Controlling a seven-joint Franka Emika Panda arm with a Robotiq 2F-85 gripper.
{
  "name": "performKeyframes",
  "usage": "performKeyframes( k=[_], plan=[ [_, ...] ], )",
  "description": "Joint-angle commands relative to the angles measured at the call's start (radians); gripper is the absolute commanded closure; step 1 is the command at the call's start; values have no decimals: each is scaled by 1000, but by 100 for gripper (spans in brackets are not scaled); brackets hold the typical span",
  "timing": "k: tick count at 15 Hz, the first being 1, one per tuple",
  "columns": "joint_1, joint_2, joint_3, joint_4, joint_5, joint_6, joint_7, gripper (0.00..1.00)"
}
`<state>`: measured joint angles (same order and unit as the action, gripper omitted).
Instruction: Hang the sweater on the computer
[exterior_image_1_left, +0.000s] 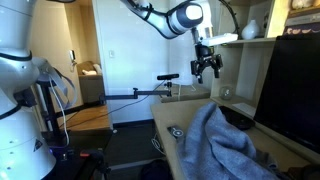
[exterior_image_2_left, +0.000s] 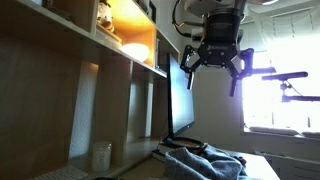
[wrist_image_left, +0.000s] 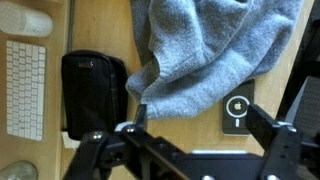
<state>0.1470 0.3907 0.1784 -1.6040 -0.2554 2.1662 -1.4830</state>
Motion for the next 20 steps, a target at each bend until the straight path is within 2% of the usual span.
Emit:
performKeyframes(
  k=[1, 4, 7, 10, 12, 20],
  plan=[
    [-54, 39, 47, 77, 144, -56, -187, 0],
    [-68, 72, 35, 124, 204, -112, -259, 0],
    [-69, 108, 12, 168, 197, -163, -251, 0],
    [-61, 135, -6, 186, 171, -144, -225, 0],
    [-67, 120, -1, 151, 183, -127, -229, 0],
    [-67, 131, -1, 166, 183, -128, -229, 0]
  ],
)
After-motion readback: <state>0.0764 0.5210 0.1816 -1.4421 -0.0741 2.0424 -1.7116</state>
